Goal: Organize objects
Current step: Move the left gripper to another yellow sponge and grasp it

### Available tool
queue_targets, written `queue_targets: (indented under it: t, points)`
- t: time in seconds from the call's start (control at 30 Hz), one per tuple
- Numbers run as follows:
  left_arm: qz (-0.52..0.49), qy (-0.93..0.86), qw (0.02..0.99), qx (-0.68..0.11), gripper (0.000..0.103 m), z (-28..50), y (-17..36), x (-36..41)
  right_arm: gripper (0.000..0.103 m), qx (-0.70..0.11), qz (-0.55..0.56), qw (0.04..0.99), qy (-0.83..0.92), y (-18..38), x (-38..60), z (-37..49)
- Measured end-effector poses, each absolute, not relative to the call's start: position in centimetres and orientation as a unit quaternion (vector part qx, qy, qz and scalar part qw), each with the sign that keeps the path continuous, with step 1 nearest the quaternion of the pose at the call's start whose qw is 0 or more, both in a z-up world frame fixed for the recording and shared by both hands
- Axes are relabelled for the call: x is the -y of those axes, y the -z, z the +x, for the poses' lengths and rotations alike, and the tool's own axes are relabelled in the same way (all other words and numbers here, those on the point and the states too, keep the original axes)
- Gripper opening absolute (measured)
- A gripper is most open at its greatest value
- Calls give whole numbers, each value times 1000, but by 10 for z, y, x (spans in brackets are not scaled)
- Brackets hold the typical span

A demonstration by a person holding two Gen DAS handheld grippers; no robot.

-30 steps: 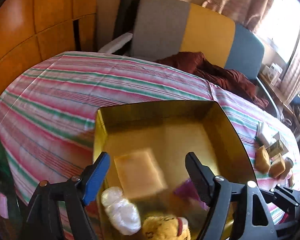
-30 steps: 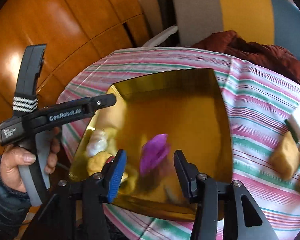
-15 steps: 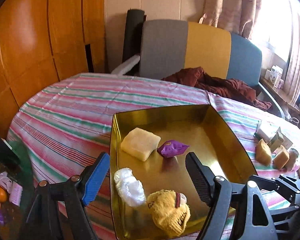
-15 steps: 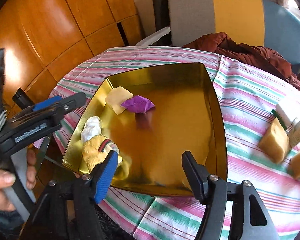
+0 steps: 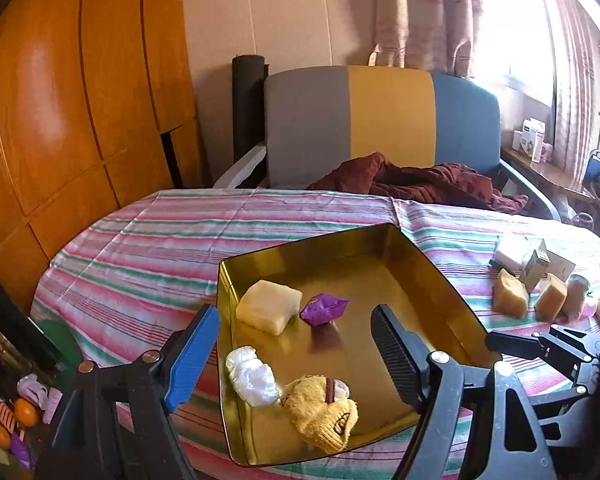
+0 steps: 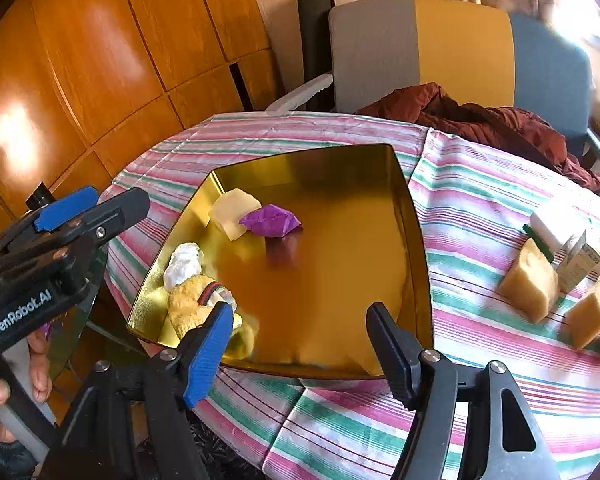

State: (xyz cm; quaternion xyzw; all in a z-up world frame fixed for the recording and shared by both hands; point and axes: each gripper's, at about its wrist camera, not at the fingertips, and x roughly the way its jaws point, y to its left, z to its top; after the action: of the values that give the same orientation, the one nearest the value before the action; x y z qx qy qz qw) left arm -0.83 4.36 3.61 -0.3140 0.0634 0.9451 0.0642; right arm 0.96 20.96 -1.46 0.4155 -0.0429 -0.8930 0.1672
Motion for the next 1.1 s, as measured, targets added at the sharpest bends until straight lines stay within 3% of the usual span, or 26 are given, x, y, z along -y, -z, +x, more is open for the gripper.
queue_targets:
  t: [1.1]
  points:
    - [-316, -932, 114, -134, 79, 2, -32, -100, 75, 161, 407, 19, 899, 38, -348, 23]
